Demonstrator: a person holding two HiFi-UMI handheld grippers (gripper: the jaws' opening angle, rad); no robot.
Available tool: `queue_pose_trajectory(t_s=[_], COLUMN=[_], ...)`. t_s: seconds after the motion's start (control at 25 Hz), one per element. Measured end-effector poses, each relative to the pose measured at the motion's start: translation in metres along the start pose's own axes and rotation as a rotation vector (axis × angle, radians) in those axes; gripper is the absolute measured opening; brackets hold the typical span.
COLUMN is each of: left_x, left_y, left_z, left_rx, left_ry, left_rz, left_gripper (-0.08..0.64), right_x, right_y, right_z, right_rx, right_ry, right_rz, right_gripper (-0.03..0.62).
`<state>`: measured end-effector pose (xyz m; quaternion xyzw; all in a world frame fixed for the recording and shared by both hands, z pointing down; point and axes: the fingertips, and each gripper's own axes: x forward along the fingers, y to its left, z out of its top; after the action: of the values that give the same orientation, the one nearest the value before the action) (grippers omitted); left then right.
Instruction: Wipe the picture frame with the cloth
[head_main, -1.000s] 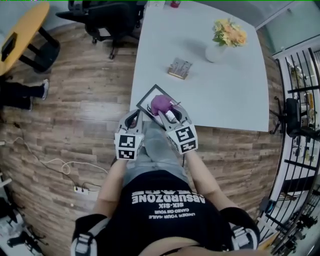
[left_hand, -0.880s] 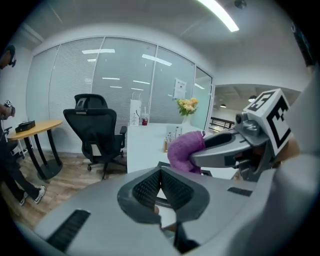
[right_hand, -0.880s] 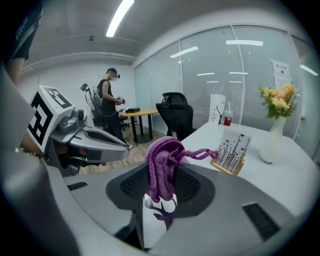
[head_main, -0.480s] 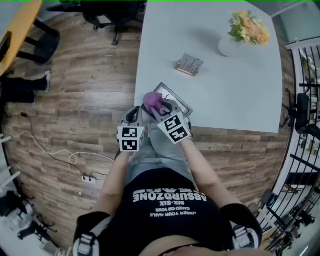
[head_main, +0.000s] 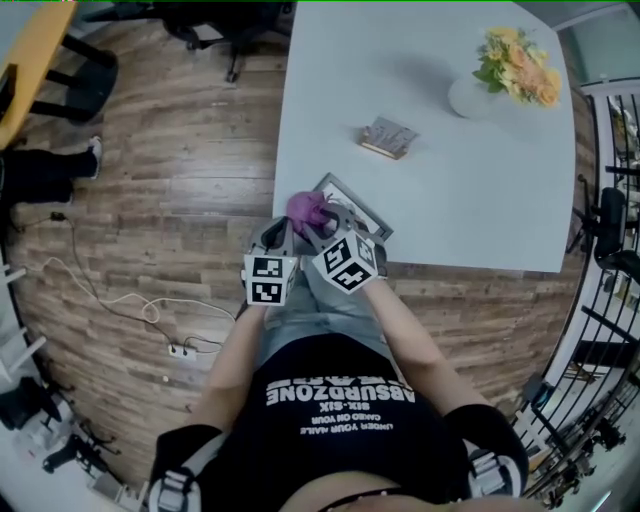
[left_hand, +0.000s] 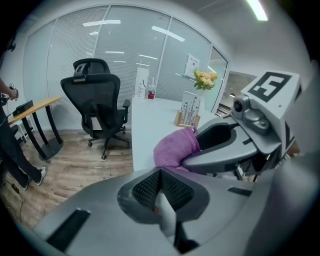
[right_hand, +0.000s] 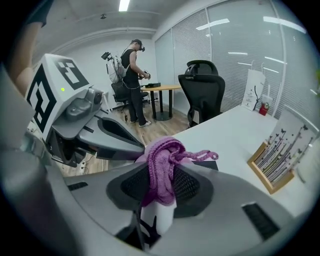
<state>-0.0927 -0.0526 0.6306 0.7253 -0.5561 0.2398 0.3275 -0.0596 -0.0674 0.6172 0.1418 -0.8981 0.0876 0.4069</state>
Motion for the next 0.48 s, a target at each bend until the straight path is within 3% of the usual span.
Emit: queue_pose_trajectory(t_s=[0.48], left_x=[0.008], left_y=[0.001], left_z=[0.003], left_rx=[0.065], left_ry=[0.009], left_rz=[-0.023], left_gripper=[0.015], right_x=[0.001], right_y=[-0.034], right_z=[0.003], right_rx=[0.067], right_ry=[0.018], right_rz=[-0.115], right_gripper=[0.129])
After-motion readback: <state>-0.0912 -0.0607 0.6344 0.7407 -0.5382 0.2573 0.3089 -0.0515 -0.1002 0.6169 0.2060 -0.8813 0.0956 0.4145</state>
